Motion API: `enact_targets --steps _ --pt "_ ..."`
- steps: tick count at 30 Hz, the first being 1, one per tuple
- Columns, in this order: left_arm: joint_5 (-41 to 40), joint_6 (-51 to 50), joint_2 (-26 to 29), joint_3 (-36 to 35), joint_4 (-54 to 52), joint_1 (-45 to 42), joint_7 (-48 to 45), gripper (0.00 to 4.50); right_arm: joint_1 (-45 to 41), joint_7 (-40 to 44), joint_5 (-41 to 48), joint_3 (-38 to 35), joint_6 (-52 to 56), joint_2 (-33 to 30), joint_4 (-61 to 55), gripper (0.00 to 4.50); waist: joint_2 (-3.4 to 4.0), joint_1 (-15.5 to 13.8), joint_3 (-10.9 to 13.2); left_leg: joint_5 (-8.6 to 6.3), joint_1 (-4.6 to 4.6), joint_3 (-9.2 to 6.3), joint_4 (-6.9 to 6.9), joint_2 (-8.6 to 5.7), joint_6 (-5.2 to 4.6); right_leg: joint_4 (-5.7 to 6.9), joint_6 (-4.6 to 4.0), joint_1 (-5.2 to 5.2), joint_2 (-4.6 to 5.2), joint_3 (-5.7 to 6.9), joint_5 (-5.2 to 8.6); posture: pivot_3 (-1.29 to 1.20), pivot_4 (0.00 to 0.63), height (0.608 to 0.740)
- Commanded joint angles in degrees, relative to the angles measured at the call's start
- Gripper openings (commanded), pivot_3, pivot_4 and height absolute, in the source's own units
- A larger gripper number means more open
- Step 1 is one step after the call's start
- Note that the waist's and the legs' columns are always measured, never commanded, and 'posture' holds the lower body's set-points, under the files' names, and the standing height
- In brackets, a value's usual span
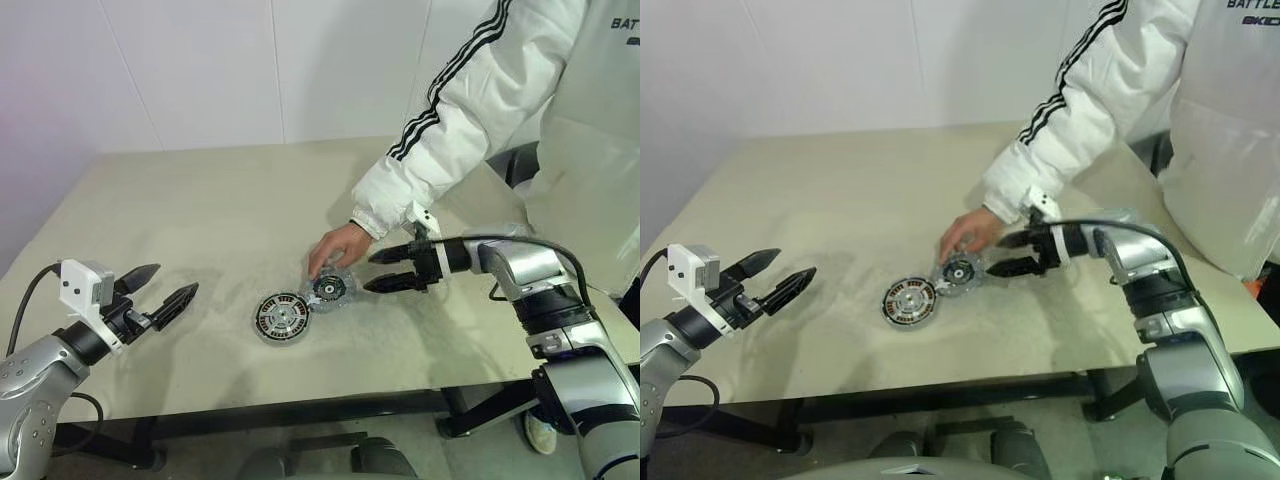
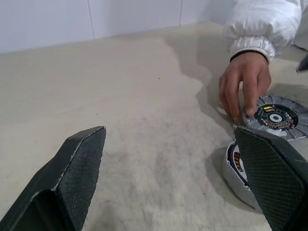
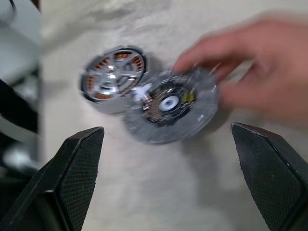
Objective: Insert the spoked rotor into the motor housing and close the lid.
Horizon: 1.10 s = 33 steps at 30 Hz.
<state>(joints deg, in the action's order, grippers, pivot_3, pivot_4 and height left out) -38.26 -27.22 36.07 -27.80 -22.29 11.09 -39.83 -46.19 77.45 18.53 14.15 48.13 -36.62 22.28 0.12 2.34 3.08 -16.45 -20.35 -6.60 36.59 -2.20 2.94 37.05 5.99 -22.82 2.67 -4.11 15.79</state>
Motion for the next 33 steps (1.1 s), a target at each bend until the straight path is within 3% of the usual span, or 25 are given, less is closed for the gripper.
enact_targets --steps 1,7,15,27,33 --pt "-0.5 0.2 0.9 -1.1 -0.6 -0.3 -0.3 4.50 -3.3 -4.0 -1.3 -0.1 7.7 -0.3 3.4 4.43 0.00 0.0 0.0 0.00 0.00 0.00 0.02 0.00 0.00 0.00 -0.01 0.02 0.00 0.01 0.00 0.00 0.000 0.740" --pt "-0.6 0.3 0.5 -1.0 -1.2 0.5 -0.3 4.50 -4.7 -4.9 1.2 -1.1 19.3 0.1 9.4 4.43 0.00 0.0 0.0 0.00 -0.03 0.03 0.10 -0.02 0.00 0.00 -0.01 0.03 0.00 0.02 0.00 0.00 0.000 0.740" --pt "-0.8 0.2 0.3 -1.0 -1.9 1.3 0.0 4.50 -4.0 -8.4 3.6 -4.3 25.5 2.0 12.9 4.43 0.00 0.1 0.0 0.00 -0.03 0.04 0.23 -0.02 -0.01 0.08 0.00 0.06 -0.03 0.02 0.00 0.00 0.000 0.740" --pt "-1.1 -0.1 0.3 -1.4 -2.8 2.0 0.4 4.50 -0.4 -15.2 10.1 -6.9 39.6 7.4 6.8 4.43 0.01 0.1 0.0 -0.01 -0.03 0.03 0.42 -0.03 -0.01 0.09 -0.01 0.16 -0.04 0.05 -0.01 0.00 0.000 0.740" --pt "-1.2 -0.1 0.2 -1.3 -3.0 2.0 0.7 4.50 -0.1 -21.4 10.9 -10.9 41.7 11.8 7.6 4.43 0.01 0.2 0.0 -0.01 0.01 0.04 0.43 -0.03 -0.01 0.11 -0.02 0.19 -0.06 0.05 -0.01 0.00 0.000 0.740"
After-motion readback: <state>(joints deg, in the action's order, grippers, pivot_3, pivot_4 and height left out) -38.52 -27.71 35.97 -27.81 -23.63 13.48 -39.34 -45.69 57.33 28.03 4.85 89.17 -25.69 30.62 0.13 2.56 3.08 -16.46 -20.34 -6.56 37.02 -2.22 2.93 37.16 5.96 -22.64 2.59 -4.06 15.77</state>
